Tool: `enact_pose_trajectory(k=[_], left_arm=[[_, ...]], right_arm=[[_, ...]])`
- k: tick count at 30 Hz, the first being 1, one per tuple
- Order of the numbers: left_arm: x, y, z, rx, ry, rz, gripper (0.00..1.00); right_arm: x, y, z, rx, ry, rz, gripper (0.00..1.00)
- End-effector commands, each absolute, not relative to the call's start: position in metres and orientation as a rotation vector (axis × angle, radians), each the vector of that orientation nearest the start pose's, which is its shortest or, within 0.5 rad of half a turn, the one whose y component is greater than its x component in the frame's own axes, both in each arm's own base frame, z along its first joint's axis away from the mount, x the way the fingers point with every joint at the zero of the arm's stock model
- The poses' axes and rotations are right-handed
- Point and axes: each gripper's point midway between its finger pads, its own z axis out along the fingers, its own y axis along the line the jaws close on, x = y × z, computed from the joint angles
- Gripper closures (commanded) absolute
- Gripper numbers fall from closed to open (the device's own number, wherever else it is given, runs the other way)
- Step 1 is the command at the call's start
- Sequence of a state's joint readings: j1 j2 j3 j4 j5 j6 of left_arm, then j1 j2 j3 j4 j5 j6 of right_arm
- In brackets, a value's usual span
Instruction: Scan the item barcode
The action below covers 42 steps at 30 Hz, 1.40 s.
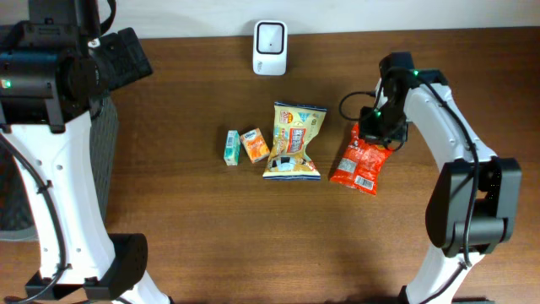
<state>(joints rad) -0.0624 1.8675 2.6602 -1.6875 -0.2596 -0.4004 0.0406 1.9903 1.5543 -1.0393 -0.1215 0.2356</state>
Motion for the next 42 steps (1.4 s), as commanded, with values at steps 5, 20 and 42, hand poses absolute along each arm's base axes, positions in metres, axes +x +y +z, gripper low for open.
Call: enact_pose_trajectory(k=[5,20,42], left_arm=[[0.379,0.022,0.395,-0.506,2.375,0.127,0.01],[0.379,0.022,0.395,-0.506,2.375,0.127,0.01],[0.379,0.022,0.395,-0.506,2.375,0.127,0.01]], right_arm=[[0.389,-0.007,0.013,0.402,2.989,-0.141,0.92],[0.422,0.014,0.108,0.414,2.859,0.788,0.86],[0.355,-0.116,0.028,0.904,2.990,-0.111,0.55]])
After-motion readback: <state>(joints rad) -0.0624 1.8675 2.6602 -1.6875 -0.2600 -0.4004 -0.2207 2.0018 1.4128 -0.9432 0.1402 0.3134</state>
